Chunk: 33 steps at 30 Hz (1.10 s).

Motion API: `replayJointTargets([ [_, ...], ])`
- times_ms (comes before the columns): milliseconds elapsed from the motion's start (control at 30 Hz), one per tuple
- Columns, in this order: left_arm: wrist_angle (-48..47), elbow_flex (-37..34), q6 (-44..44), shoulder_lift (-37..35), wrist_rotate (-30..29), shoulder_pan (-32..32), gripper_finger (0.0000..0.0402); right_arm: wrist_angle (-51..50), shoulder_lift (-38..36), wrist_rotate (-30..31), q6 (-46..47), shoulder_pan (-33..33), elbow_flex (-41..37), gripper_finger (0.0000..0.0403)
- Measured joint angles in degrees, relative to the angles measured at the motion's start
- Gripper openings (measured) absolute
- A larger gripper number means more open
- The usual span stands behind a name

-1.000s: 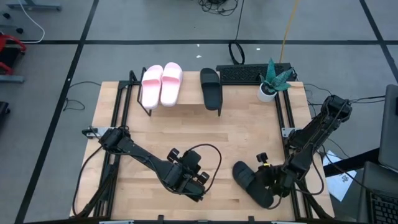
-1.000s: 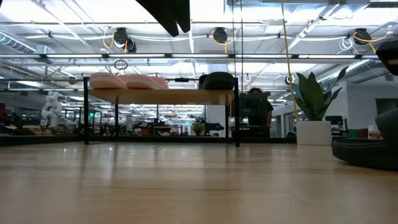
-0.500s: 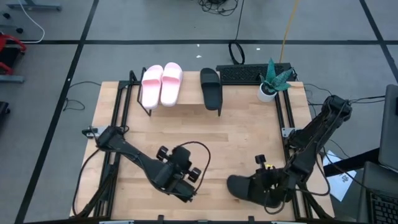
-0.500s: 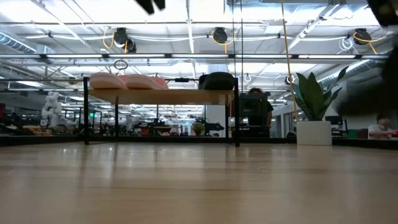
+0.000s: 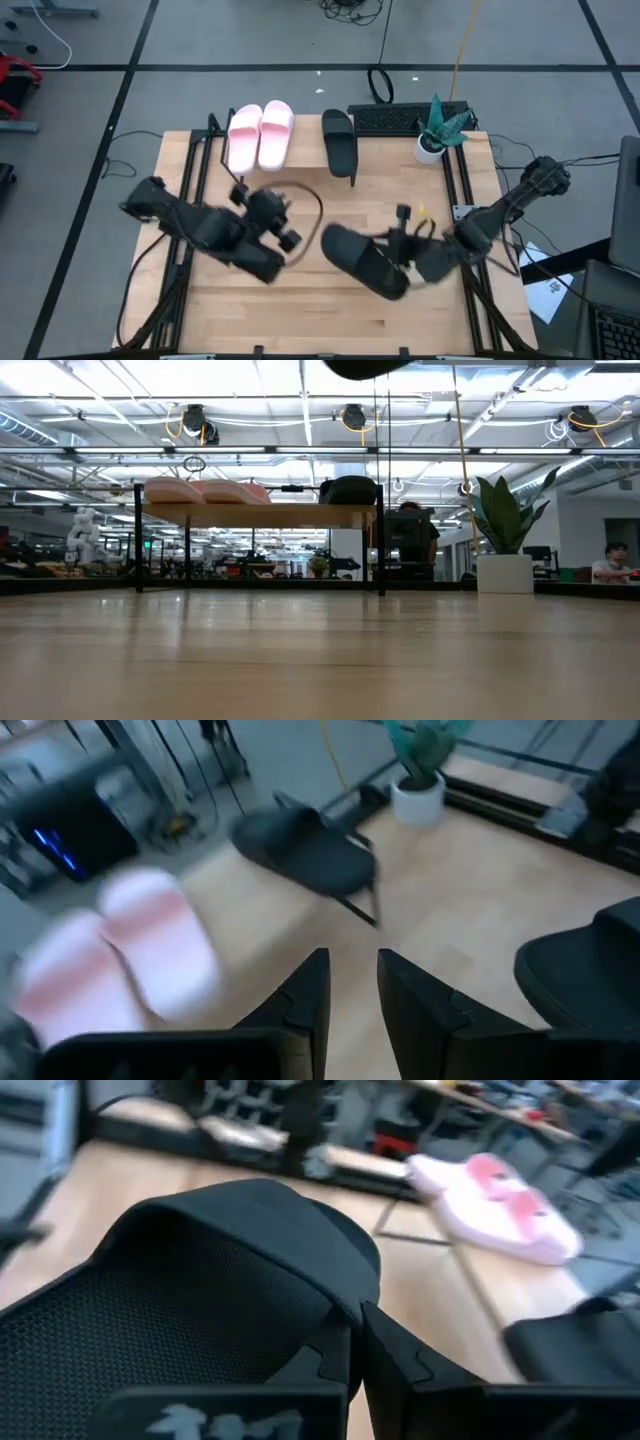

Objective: Pick and place slides into the shelf
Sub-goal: Put the black slipper on the shelf

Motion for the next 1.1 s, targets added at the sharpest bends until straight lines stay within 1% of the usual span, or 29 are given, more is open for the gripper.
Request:
replayJointTargets([
  [133,-0.1,0.0,9.5,-5.6,-2.7,3.2,0.0085,7.1,0.0,-0.2,-5.1,-7.2,1.4,0.0001],
  [233,0.0,0.0,16.1,-9.7,-3.4,5.7,0.0085,16.1,0.0,-0.5,-10.1,-12.5,1.4,0.0001],
  [333,0.0,0.0,21.2,-13.7,-4.4,8.1,0.0085,25.3,0.4,-3.2,-13.6,-17.9,1.5,0.0000],
  [400,-0.1,0.0,23.9,-16.1,-4.9,9.7,0.0085,30.4,1.1,-3.7,-15.1,-21.0,1.5,0.0000],
  [533,-0.1,0.0,28.9,-19.7,-5.0,12.7,0.0085,41.4,4.5,-4.9,-14.9,-26.3,1.5,0.0000],
  [600,-0.1,0.0,31.7,-21.1,-5.0,14.2,0.0085,47.6,7.3,-6.2,-14.8,-28.3,1.5,0.0000],
  [667,-0.1,0.0,34.7,-22.2,-5.0,15.8,0.0085,52.4,10.9,-6.1,-14.6,-29.7,2.1,0.0000],
  [767,0.0,0.0,38.7,-23.4,-5.0,18.3,0.0085,54.3,17.3,-3.5,-14.6,-31.5,6.1,0.0000],
  [867,0.0,0.0,42.0,-24.4,-5.1,20.9,0.0085,53.4,23.7,1.0,-16.5,-33.0,13.2,0.0000],
  [1000,0.0,0.0,44.8,-25.3,-5.9,24.5,0.0085,50.2,30.1,9.6,-24.9,-33.8,22.8,0.0000],
  [1100,0.0,0.0,45.1,-26.0,-5.9,27.1,0.0085,46.7,32.6,13.6,-31.5,-34.1,28.1,0.0000],
])
